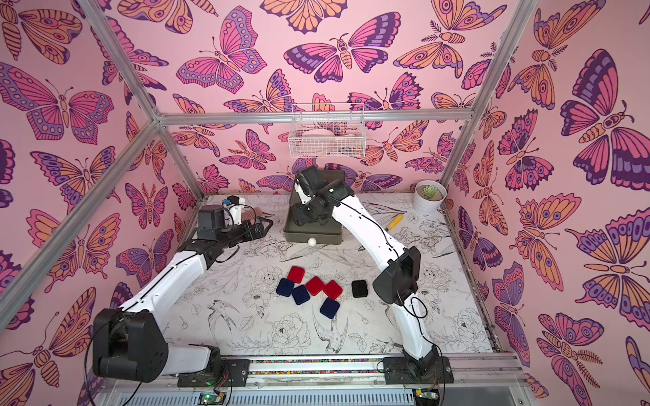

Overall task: Place the brooch boxes into the drawer by color
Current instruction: Place the brooch box in the drawer.

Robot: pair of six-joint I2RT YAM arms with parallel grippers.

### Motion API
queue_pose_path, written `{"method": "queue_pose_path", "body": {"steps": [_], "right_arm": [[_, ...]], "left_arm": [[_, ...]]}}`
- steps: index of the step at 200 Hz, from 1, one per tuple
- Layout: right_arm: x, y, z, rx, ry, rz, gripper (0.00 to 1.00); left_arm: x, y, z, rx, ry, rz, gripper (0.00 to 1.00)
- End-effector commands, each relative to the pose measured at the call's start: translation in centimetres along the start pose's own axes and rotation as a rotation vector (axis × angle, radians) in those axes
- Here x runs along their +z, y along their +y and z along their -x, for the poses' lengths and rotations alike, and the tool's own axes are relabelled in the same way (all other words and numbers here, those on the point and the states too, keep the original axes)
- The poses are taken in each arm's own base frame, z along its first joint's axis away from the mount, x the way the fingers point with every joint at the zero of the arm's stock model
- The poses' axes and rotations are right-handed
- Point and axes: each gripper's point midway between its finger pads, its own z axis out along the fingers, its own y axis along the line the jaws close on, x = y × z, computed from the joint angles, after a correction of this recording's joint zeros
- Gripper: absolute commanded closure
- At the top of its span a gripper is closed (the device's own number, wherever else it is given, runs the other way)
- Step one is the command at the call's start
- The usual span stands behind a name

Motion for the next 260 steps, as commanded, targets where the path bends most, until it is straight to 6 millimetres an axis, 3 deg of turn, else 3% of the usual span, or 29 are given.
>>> {"method": "queue_pose_path", "body": {"steps": [1, 100, 126, 144, 191, 225, 260], "right_arm": [[1.2, 0.1, -0.5, 0.017, 0.027, -0.015, 0.48], [5.0, -1.7, -0.9, 0.02, 0.053, -0.1, 0.44], [5.2, -2.0, -0.7, 0.018, 0.042, -0.117, 0.38], [5.6, -2.3, -0.8, 0.017, 0.047, -0.132, 0.28], [3.7, -1.8, 1.1, -0.001, -0.031, -0.119, 0.22], [0.8, -1.1, 2.9, -0.015, -0.126, -0.095, 0.18], [-2.6, -1.0, 3.3, -0.027, -0.199, -0.093, 0.16]], "left_arm": [[0.1, -0.1, -0.3, 0.006, 0.019, -0.006, 0.0], [0.0, -1.3, -0.6, 0.018, 0.034, -0.06, 0.0], [0.0, -1.4, -0.6, 0.019, 0.035, -0.067, 0.0], [0.0, -1.4, -0.7, 0.016, 0.037, -0.068, 0.0], [0.0, -1.5, -0.5, 0.021, 0.034, -0.07, 0.0], [0.0, -1.7, -0.3, 0.022, 0.031, -0.075, 0.0], [-0.1, -1.8, 0.3, 0.023, 0.017, -0.069, 0.0]]}}
